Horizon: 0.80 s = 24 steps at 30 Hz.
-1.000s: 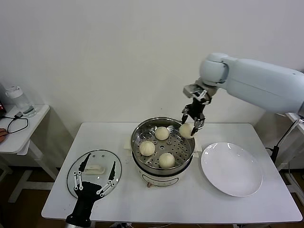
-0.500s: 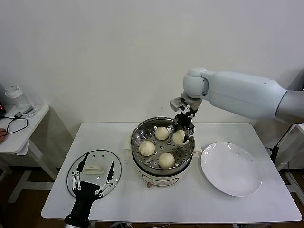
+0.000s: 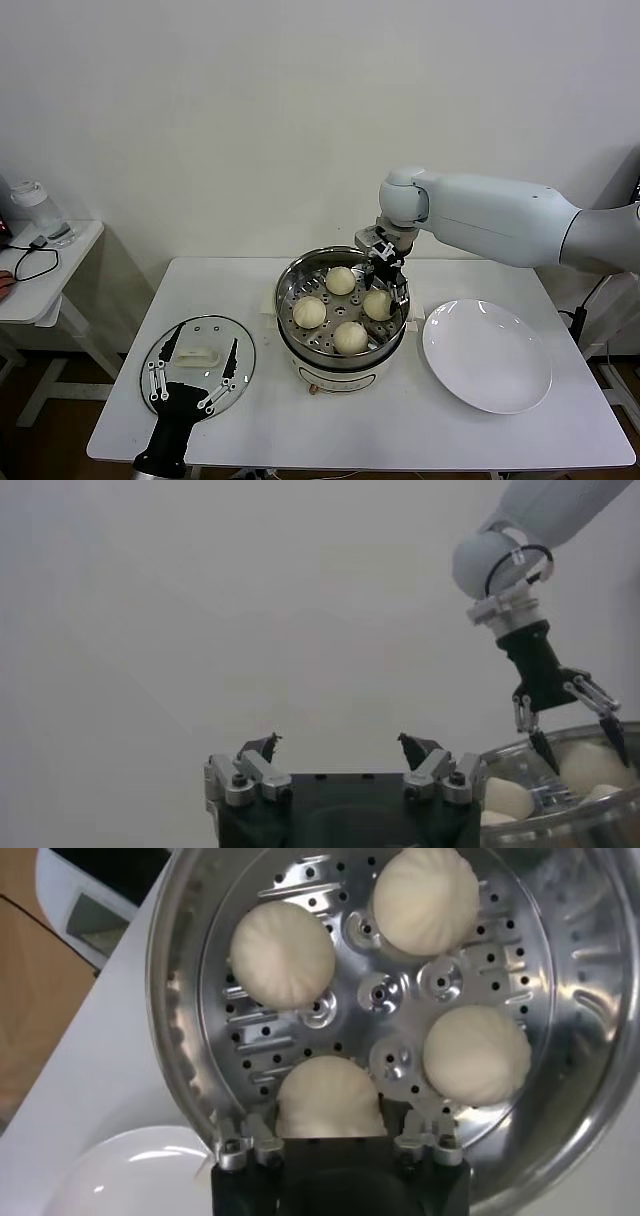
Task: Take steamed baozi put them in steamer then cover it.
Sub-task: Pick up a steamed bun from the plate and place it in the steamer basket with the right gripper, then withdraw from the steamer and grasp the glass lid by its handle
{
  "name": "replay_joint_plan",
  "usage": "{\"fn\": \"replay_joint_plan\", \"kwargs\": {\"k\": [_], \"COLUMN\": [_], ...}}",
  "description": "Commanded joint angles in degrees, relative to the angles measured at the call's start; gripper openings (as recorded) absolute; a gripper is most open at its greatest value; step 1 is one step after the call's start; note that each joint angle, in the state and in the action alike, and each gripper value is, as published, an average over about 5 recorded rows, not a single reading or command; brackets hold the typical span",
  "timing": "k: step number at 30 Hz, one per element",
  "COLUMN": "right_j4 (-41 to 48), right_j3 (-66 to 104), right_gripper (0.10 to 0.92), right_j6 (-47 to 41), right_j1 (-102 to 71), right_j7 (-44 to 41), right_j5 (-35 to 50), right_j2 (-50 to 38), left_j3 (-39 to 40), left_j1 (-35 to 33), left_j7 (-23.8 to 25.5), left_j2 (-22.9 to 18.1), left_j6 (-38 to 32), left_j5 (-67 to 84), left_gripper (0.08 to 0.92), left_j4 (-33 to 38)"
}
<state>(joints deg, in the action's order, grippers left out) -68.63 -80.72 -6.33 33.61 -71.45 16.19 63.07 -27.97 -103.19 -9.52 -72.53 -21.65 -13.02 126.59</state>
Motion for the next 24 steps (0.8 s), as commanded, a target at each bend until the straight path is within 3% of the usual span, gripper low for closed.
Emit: {"fn": "replay_joint_plan", "kwargs": {"k": [1,5,8,10,14,17,21,24], "right_j4": [-1.76,-5.66,-7.47,-9.21,-14.08,-16.62,-18.47,-19.78], "right_j3": [3.38,8.72,14.69,17.35,19.57,29.56,50.7,65.11], "right_gripper": [0.819,0.822,0.823,0.823,0.823,0.823,0.823,0.823], "right_j6": [0.22,2.22,5.77,9.83,18.33,19.59,20.72,21.51], "right_j1": [-0.99,-0.2,-0.82,-1.99,-7.64,-18.21,-37.67,-51.15], "right_j7": [0.42,0.18,5.06,16.03,56.58,77.69,89.69,92.45], "right_j5": [-0.61,1.62,5.83,8.8,11.99,11.92,11.06,10.61], "right_j2": [-1.66,-6.16,-10.38,-13.53,-19.76,-23.17,-25.37,-25.95], "left_j3": [-0.28,-0.33,-0.02,0.21,0.41,0.61,1.07,1.16], "left_j1": [-0.17,-0.07,0.31,0.65,1.4,2.01,2.18,2.35], "left_j7": [-0.11,-0.22,-0.59,-1.41,-3.2,-4.54,-5.51,-5.72], "left_j2": [-0.03,0.18,0.58,0.84,1.32,1.85,2.72,2.98], "left_j6": [0.18,0.23,0.5,1.05,2.21,3.27,7.42,9.92], "left_j5": [-0.31,-1.13,-3.02,-5.09,-8.28,-9.84,-12.38,-14.85], "left_gripper": [0.823,0.823,0.823,0.823,0.823,0.823,0.823,0.823], "left_j4": [0.22,0.19,-0.03,-0.09,-0.31,-0.37,0.67,0.93]}}
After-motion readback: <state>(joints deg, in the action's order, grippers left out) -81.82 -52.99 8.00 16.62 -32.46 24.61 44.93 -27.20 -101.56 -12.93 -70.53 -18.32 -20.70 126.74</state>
